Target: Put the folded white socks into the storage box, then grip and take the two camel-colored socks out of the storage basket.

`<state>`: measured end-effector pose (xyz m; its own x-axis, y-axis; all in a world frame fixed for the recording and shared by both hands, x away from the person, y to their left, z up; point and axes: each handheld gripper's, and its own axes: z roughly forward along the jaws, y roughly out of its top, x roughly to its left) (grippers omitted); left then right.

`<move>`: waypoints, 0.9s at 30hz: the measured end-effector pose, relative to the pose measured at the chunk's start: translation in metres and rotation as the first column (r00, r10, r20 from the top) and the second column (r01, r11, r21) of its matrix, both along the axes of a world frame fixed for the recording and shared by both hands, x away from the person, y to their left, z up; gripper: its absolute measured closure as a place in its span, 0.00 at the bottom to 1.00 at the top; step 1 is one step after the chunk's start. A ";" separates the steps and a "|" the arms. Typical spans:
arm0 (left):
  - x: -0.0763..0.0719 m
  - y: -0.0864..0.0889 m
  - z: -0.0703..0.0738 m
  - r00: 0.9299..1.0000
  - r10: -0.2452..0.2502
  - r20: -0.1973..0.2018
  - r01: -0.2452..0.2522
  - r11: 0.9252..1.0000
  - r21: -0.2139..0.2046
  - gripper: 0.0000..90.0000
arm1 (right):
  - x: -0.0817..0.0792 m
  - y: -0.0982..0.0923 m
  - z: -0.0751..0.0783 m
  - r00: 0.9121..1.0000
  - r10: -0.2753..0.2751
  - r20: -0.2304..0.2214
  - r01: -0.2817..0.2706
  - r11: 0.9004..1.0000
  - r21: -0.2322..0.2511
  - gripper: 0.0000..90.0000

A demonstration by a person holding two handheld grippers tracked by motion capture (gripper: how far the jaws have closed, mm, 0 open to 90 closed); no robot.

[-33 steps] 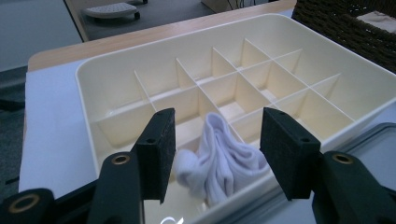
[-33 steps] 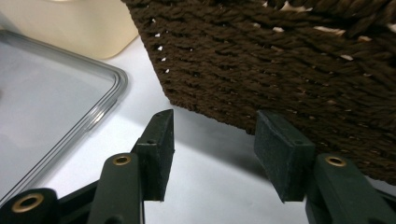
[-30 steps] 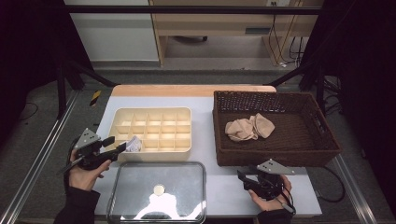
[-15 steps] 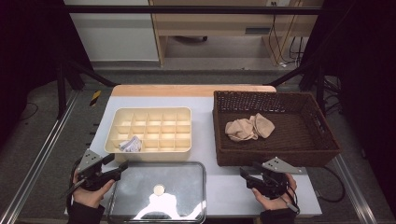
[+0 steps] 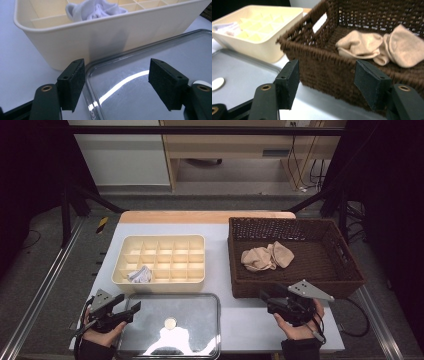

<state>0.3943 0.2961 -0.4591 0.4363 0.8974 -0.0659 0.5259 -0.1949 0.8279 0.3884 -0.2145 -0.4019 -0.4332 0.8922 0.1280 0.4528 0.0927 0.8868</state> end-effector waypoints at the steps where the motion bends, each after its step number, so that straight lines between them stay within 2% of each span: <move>1: 0.000 0.000 -0.002 1.000 -0.005 -0.005 0.005 1.000 0.005 0.32 | 0.002 0.000 0.003 1.000 -0.003 0.006 0.003 1.000 0.003 0.42; 4: -0.002 -0.001 -0.004 1.000 -0.011 -0.008 0.011 1.000 0.024 0.32 | 0.008 0.001 0.010 1.000 -0.009 0.017 0.009 1.000 0.004 0.41; 8: -0.002 0.000 -0.007 1.000 -0.009 -0.007 0.009 1.000 0.017 0.31 | 0.017 0.002 0.019 1.000 -0.013 0.026 0.013 1.000 0.008 0.41; 12: -0.002 0.000 -0.010 1.000 -0.006 -0.015 0.007 1.000 0.028 0.31 | 0.028 0.001 0.027 0.999 -0.017 0.033 0.016 1.000 0.011 0.41; 19: 0.000 0.001 -0.014 1.000 0.006 -0.024 -0.006 1.000 0.030 0.31 | 0.047 -0.003 0.043 0.998 -0.044 0.050 0.044 0.999 0.003 0.41; 27: 0.002 0.005 -0.014 0.999 0.033 -0.020 -0.033 0.999 0.028 0.35 | 0.076 -0.011 0.059 0.995 -0.083 0.058 0.083 0.997 0.008 0.43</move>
<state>0.3963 0.3016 -0.4731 0.4051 0.9129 -0.0497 0.5490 -0.1994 0.8117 0.4640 -0.2259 -0.3432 -0.3642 0.9248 0.1098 0.4066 0.0519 0.9121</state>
